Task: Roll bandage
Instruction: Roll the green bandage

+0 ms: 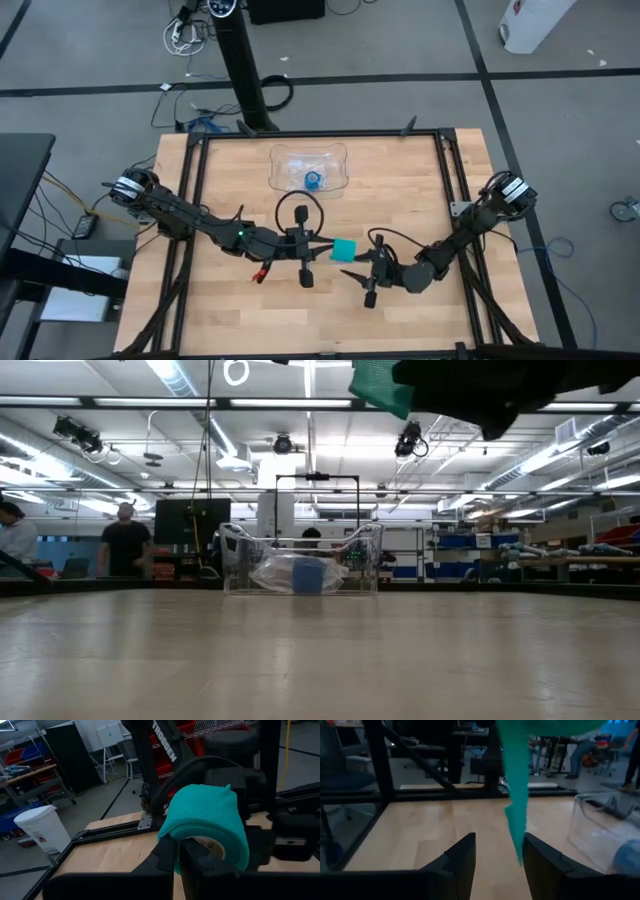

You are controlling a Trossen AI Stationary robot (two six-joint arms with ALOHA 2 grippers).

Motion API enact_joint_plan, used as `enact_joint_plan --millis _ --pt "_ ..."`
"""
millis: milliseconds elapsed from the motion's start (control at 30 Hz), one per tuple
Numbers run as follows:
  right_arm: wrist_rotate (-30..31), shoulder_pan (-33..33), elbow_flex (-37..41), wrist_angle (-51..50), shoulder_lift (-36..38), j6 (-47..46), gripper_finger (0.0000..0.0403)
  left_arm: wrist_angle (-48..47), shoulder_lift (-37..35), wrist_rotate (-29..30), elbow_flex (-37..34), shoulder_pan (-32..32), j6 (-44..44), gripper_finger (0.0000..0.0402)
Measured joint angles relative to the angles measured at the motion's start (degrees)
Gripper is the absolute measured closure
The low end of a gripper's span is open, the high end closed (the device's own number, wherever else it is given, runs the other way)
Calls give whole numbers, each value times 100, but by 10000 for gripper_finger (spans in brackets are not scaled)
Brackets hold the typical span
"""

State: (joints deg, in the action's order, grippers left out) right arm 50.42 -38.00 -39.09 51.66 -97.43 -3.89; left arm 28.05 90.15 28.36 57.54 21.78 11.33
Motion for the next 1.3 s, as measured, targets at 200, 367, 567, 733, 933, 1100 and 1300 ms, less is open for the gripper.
enact_joint_plan --millis 200,367,567,733,933,1100,1300 --pt "-185 78 2 253 0 252 257 -26 0 -7 0 13 -4 385" --pt "-398 251 2 95 0 301 352 98 0 -9 0 15 -19 385" --pt "-108 367 128 -159 110 609 400 87 0 -246 0 49 -250 385" --pt "363 439 334 -215 575 1350 402 -112 2 -462 -2 56 -500 385" --pt "549 408 463 -247 1453 3056 402 -445 2 -406 -2 83 -733 385" --pt "137 322 460 -463 1954 4122 403 -627 2 -407 0 32 -1073 385" --pt "-206 458 92 -1135 1885 4158 403 -660 119 -558 0 -79 -1341 385"
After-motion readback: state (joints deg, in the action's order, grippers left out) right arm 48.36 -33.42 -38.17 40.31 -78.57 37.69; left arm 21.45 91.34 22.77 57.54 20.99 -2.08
